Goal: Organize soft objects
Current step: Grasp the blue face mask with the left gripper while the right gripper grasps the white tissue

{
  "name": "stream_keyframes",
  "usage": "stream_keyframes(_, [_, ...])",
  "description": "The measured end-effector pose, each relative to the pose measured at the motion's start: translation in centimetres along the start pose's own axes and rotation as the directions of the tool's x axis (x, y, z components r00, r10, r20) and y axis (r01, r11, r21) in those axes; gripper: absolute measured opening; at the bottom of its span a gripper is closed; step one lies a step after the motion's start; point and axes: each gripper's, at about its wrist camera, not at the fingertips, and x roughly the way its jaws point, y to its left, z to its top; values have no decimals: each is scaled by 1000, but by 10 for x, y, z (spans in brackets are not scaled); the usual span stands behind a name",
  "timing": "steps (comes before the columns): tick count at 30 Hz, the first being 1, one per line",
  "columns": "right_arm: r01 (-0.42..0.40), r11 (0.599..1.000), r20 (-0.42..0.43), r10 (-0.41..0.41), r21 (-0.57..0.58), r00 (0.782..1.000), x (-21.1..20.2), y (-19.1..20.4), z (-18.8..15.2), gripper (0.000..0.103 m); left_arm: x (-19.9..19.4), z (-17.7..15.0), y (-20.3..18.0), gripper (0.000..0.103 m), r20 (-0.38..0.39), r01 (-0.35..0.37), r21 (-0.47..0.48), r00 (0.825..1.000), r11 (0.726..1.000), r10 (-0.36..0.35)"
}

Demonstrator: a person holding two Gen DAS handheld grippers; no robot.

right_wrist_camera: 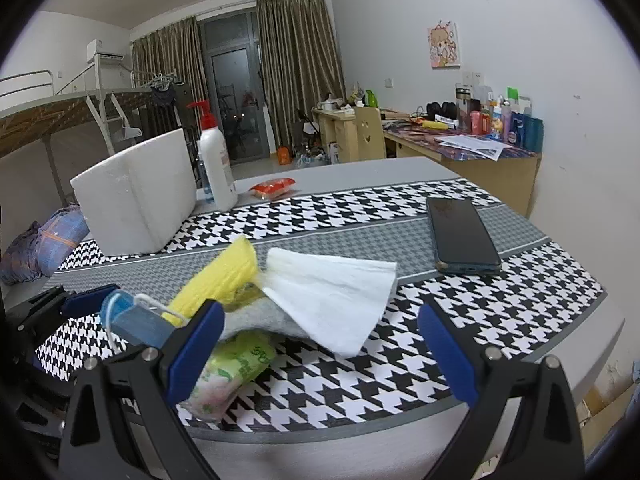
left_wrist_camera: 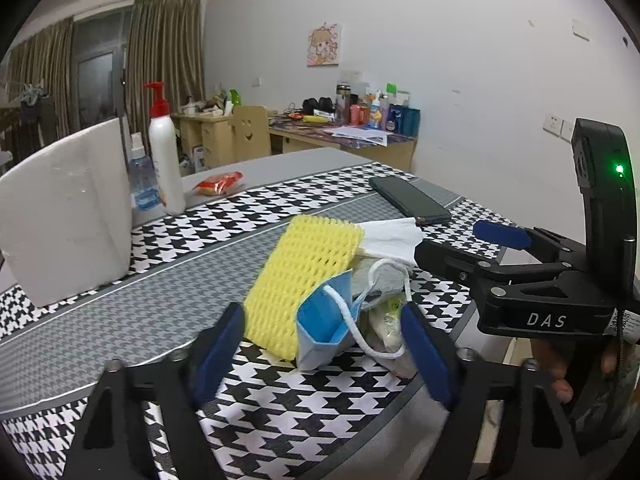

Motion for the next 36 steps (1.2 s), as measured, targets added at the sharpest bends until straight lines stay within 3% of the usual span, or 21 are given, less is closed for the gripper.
stream_keyframes(6, [7,1000,-22,-7,2,1000,10,-5,0,99,4,0,-3,60,-11,44,12,999,999,-44])
stream_keyframes(14, [7,1000,-61,-8,-7,998,27,-12,8,99,10,-2,-1,26,-39,100,0,994,995,-100])
stream_keyframes(32, [-54,998,-214,60,34,975,71,-25,13,99,18,1,7,20,-76,171,14,983,985,-170])
stream_keyframes(36, [-82,995,-226,92,49,970,71,-27,12,86,18,1,9,20,-80,174,16,982,985,-172])
